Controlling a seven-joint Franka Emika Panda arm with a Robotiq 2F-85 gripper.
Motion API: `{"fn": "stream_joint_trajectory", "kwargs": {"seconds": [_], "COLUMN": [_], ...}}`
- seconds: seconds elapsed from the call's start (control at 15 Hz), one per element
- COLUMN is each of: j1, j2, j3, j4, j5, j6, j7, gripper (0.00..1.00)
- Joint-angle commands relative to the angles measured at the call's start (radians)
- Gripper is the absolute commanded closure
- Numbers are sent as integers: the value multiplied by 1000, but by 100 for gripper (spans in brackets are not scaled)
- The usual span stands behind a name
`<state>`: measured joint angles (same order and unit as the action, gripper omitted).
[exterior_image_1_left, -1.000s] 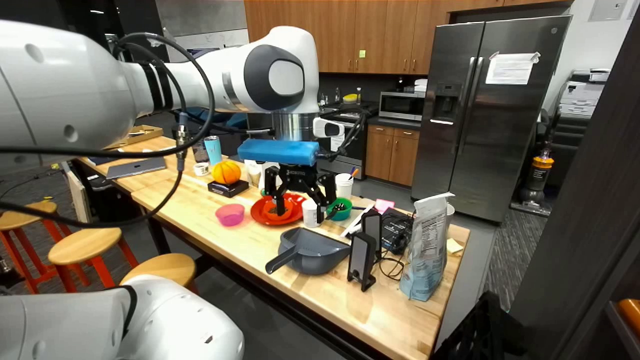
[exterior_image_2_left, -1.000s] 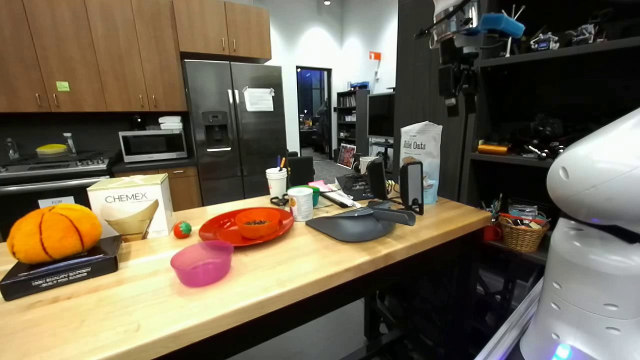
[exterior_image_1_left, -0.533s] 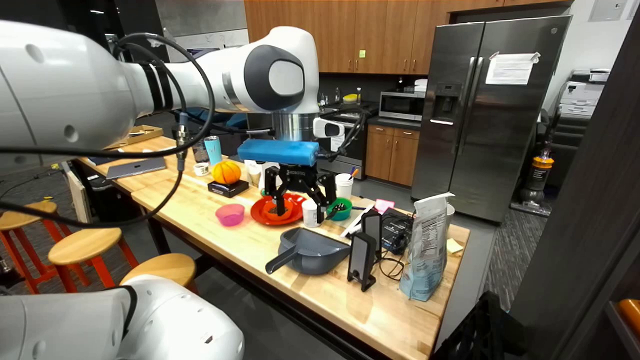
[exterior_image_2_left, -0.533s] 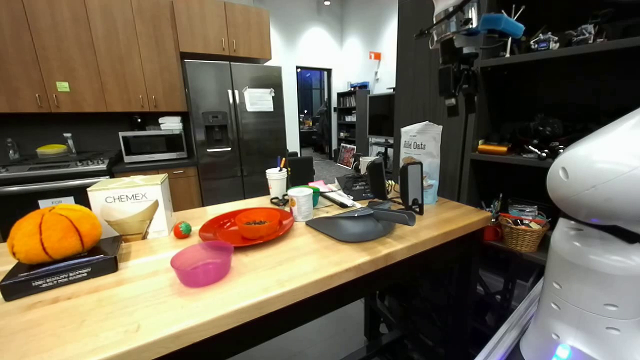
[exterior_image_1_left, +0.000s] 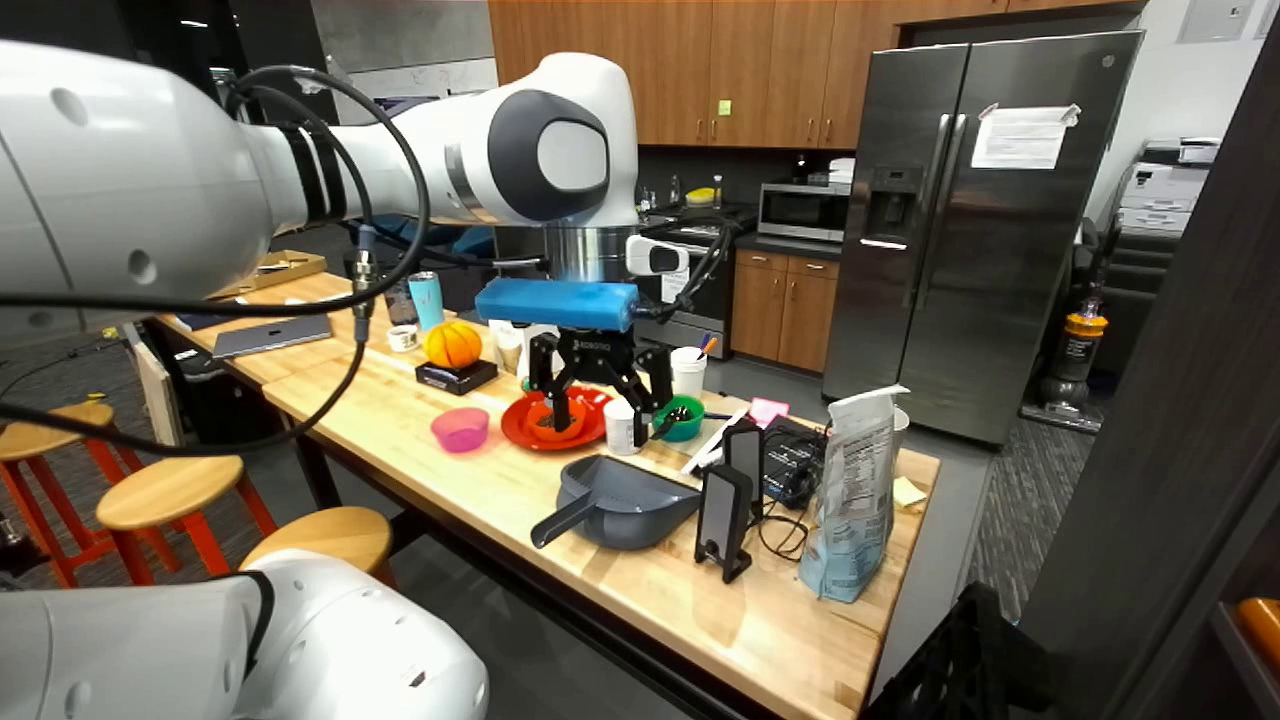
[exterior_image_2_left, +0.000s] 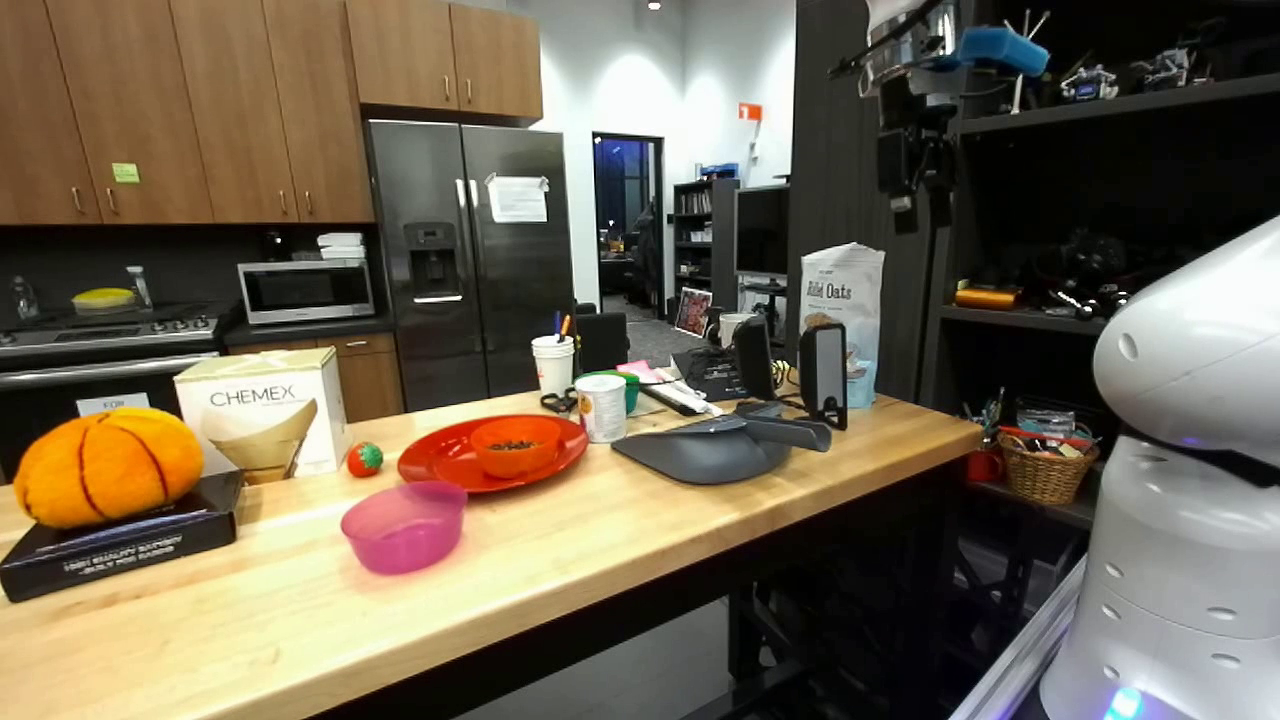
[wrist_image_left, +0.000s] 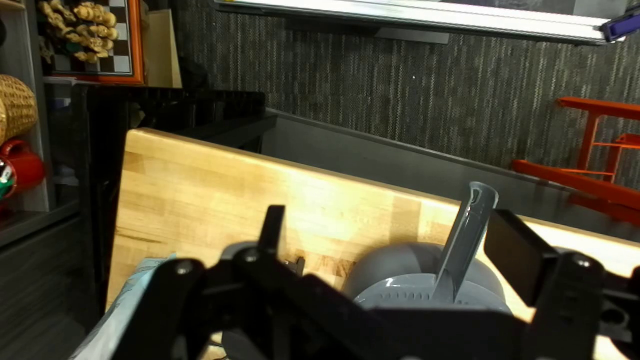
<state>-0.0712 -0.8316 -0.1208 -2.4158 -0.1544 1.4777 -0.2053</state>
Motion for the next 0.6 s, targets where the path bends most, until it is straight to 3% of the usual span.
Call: {"fn": "stream_joint_trajectory", "kwargs": {"seconds": [0.0, 0.53], "j1": [14, 21], "j2": [0, 13], "j3": [-8, -16], "j4": [3, 3], "j5": [-5, -7], "j6": [-4, 13], "j7": [8, -4], "gripper": [0, 0]}}
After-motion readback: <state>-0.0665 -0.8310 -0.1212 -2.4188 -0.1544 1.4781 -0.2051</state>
